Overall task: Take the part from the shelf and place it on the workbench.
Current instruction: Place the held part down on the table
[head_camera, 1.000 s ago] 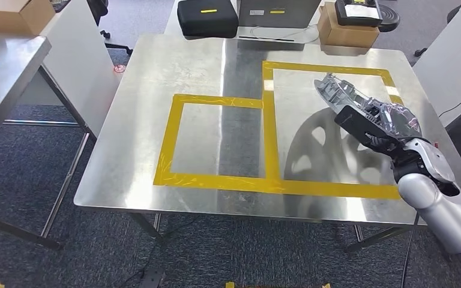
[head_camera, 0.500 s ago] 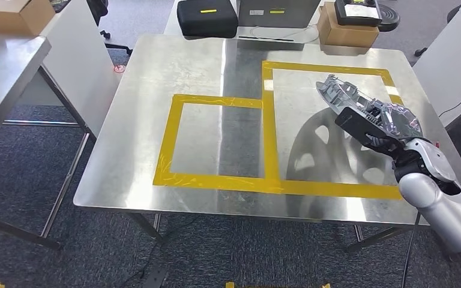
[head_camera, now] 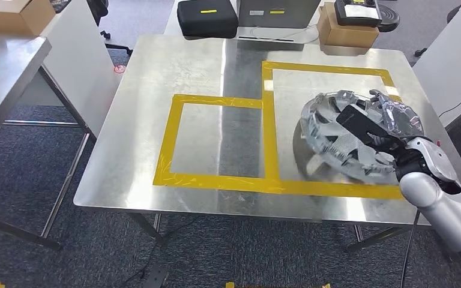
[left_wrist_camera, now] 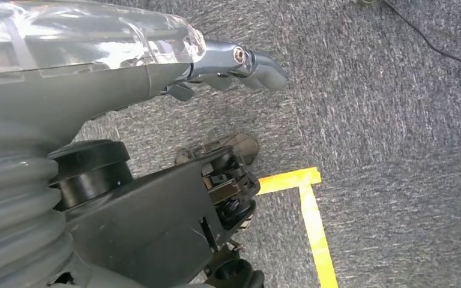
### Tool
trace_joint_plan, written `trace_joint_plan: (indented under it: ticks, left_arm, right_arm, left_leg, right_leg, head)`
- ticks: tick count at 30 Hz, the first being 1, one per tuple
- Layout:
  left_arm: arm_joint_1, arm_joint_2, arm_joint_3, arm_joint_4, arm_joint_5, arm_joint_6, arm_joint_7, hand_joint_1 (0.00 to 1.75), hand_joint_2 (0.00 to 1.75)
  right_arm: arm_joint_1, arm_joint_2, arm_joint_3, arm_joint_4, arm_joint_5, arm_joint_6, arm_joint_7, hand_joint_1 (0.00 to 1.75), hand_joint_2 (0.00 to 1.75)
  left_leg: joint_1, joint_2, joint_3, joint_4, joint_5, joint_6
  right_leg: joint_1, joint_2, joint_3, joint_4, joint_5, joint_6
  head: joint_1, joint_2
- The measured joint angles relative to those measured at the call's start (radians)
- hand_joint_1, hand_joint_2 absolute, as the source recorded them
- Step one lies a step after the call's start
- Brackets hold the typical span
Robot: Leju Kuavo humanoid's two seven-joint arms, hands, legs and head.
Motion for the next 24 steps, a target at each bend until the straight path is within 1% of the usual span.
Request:
trace_joint_plan:
  ticks: [11,13,16,18,22,24]
  left_arm:
    - [0.000,0.000,-0.001,0.000,0.013,0.000,0.006,0.00,0.00]
    - [0.000,0.000,-0.001,0.000,0.018,0.000,0.006,0.00,0.00]
    - [0.000,0.000,-0.002,0.000,0.030,0.001,0.006,0.00,0.00]
    - [0.000,0.000,-0.002,0.000,0.039,0.005,0.005,0.00,0.00]
    - [0.001,0.001,-0.002,0.000,0.060,0.019,0.000,0.00,0.00]
    - [0.002,0.001,-0.002,0.000,0.069,0.024,-0.001,0.00,0.00]
  right_arm:
    - [0.000,0.000,0.000,0.000,-0.003,-0.006,-0.006,0.00,1.75]
    - [0.001,0.000,0.000,0.000,-0.009,-0.021,-0.012,0.00,1.75]
    - [0.006,0.000,-0.005,0.000,-0.032,-0.069,-0.033,0.00,1.75]
    - [0.017,0.001,-0.016,-0.003,-0.071,-0.125,-0.070,0.00,1.75]
    - [0.073,0.020,-0.080,-0.038,-0.240,-0.295,-0.238,0.00,1.75]
    - [0.103,0.035,-0.116,-0.066,-0.327,-0.335,-0.317,0.00,0.87]
  left_leg:
    - [0.000,-0.001,0.001,0.000,0.000,0.000]
    - [0.000,-0.001,0.001,0.000,0.000,0.000]
    - [0.000,-0.002,0.001,0.000,0.000,0.000]
    - [0.000,-0.003,0.001,0.000,0.000,0.000]
    - [0.000,-0.006,0.001,0.000,0.000,0.000]
    - [0.000,-0.006,0.001,0.000,0.000,0.000]
  right_leg:
    - [0.000,0.000,0.001,0.000,0.000,0.000]
    - [0.000,0.000,0.001,0.000,0.000,0.000]
    - [0.000,0.000,0.001,0.000,0.000,0.001]
    - [0.000,0.000,0.002,0.000,0.000,0.001]
    - [0.000,-0.002,0.003,0.000,0.000,0.001]
    - [0.000,-0.003,0.003,0.000,0.000,0.001]
  head:
    - [0.000,0.000]
    - [0.000,0.000]
    - [0.000,0.000]
    - [0.000,0.000]
    - [0.000,0.000]
    - [0.000,0.000]
